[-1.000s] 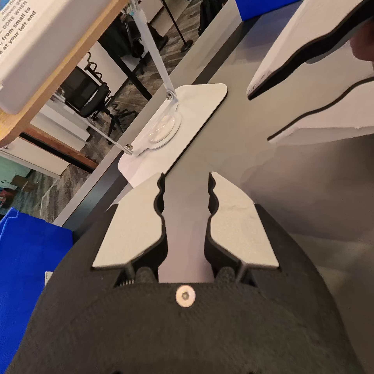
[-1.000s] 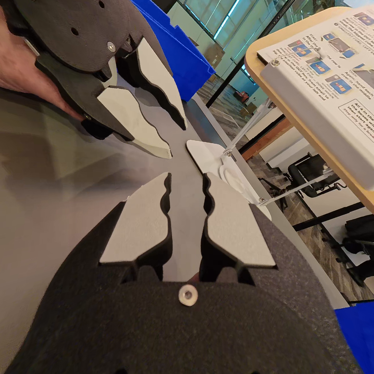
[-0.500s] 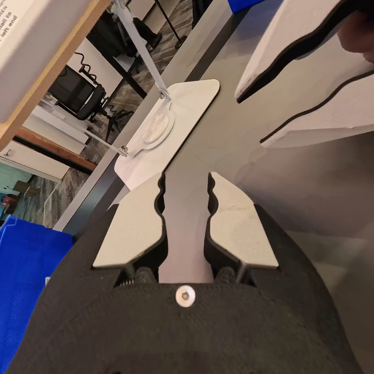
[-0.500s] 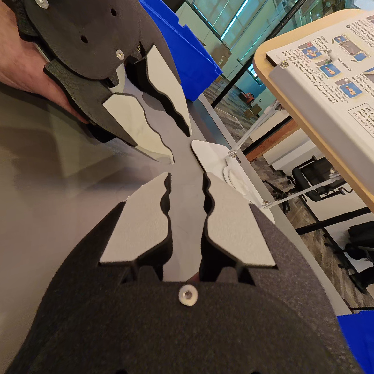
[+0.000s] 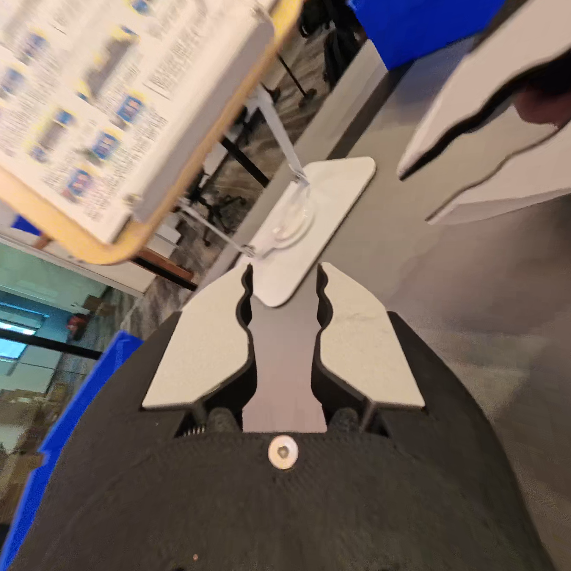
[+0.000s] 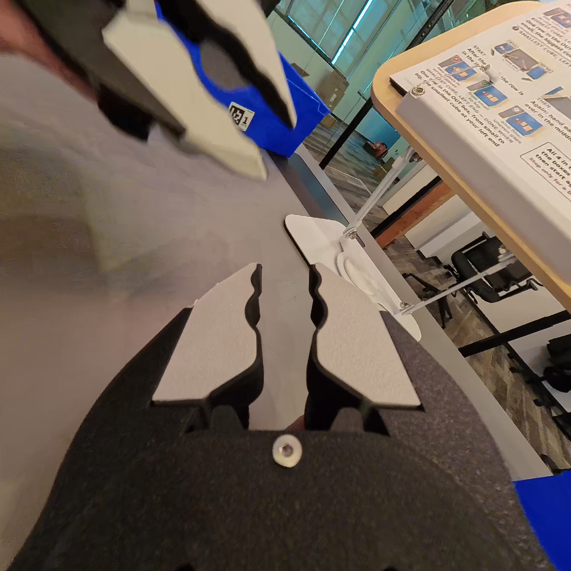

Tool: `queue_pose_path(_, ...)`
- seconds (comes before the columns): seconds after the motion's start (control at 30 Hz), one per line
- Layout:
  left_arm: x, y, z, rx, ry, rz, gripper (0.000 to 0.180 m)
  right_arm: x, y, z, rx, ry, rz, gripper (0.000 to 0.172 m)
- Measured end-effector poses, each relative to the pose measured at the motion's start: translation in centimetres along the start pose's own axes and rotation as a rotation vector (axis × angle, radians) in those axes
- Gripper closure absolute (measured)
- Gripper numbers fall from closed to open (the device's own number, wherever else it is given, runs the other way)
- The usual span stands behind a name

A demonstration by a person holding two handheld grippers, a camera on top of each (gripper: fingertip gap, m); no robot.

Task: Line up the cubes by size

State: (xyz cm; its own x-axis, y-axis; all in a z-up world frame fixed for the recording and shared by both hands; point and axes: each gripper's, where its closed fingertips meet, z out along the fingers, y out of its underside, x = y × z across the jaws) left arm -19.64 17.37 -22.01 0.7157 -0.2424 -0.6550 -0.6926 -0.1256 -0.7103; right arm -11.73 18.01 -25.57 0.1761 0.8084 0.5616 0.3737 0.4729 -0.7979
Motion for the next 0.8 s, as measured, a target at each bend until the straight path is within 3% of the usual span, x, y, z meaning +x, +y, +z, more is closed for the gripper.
queue_pose_path(0.13,-7.2,-1.2,-4.2,0.0,-0.145,-0.06,0.139,-0.2,0.0,0.0,-0.001,-0.015,-0.009,0.143)
queue_pose_path(0.2,-10.8,-0.3,-6.0,-0.039,-0.158,-0.116,0.124,-0.5,0.1,0.1,-0.009,-0.021,-0.026,0.143)
queue_pose_path(0.37,-18.0,4.2,-8.4,-0.181,-0.162,-0.038,0.119,-0.6,0.1,0.2,-0.015,-0.025,-0.035,0.143)
queue_pose_path(0.63,-17.5,16.8,-4.1,-0.504,0.28,0.119,0.107,-1.3,0.3,0.4,-0.033,-0.052,-0.074,0.143)
queue_pose_path(0.8,-17.2,20.4,-1.7,-0.563,0.426,0.147,0.103,-1.5,0.4,0.5,-0.037,-0.061,-0.086,0.143)
